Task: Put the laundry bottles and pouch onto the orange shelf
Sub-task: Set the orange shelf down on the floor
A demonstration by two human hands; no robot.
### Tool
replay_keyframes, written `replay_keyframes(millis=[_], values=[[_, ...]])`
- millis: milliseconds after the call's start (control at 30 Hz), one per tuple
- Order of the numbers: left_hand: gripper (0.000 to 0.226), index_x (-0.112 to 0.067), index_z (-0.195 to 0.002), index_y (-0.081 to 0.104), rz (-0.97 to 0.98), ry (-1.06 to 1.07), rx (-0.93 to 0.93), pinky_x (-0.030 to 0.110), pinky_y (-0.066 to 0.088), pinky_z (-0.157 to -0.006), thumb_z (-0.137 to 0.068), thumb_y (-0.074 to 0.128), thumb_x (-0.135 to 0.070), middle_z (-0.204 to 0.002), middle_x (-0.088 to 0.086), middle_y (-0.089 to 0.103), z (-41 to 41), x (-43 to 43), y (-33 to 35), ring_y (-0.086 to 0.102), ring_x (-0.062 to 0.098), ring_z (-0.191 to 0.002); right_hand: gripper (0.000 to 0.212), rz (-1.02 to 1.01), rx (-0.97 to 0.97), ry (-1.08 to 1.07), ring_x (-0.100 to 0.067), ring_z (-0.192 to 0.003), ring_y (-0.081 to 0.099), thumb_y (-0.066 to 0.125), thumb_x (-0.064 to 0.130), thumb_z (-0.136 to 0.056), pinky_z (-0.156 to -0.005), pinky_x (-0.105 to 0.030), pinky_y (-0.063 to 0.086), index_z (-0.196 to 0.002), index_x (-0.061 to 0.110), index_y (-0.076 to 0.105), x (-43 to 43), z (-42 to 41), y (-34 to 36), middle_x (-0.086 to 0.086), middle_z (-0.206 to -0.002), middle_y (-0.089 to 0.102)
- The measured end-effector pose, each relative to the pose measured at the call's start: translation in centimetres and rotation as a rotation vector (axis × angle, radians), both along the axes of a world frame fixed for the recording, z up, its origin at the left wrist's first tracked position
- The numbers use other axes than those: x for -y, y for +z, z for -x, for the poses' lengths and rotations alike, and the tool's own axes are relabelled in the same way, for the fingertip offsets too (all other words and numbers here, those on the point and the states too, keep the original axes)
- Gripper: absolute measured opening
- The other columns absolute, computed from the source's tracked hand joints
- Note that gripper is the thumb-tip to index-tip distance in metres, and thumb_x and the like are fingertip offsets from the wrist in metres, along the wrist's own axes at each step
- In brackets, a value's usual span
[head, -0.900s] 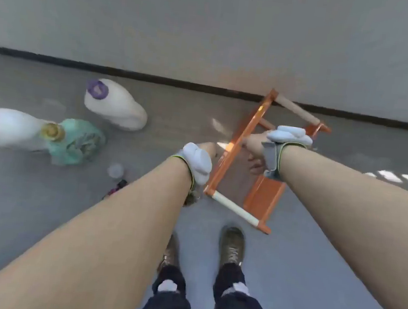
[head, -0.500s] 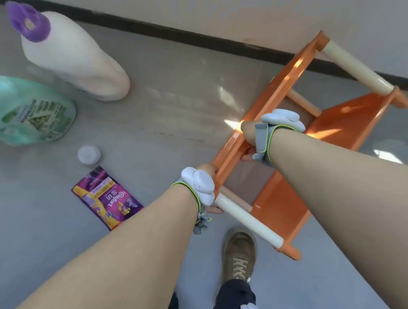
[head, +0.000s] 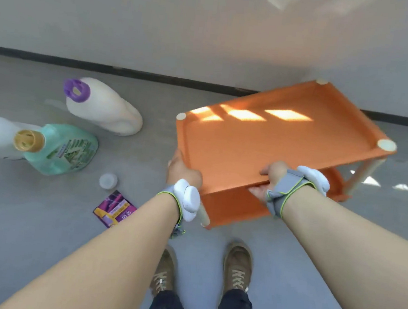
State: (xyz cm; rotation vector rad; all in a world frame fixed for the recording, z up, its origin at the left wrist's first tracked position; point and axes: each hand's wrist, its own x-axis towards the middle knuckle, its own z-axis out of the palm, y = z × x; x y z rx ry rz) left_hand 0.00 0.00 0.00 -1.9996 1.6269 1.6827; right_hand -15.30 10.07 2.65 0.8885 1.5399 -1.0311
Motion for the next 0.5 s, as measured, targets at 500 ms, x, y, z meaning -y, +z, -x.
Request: replay_keyframes(millis=[500], values=[[0.079,-0.021,-0.150,0.022,0.136,-0.302,0.132,0.042,0.048,-0.101,-0.077,0.047,-0.003,-0.139,0.005,0.051,-2.2,1.6,-5.0,0.054,0.030,-0.122,0.040,0.088,0.206,-0.121,-0.038,-0.132,0.052,0.034,0.013,-0.108,-0.110,-0.045,0.040,-0.139,-0.011,0.040,-3.1,-4.9,-4.9,-0.026,-0.144,0.050]])
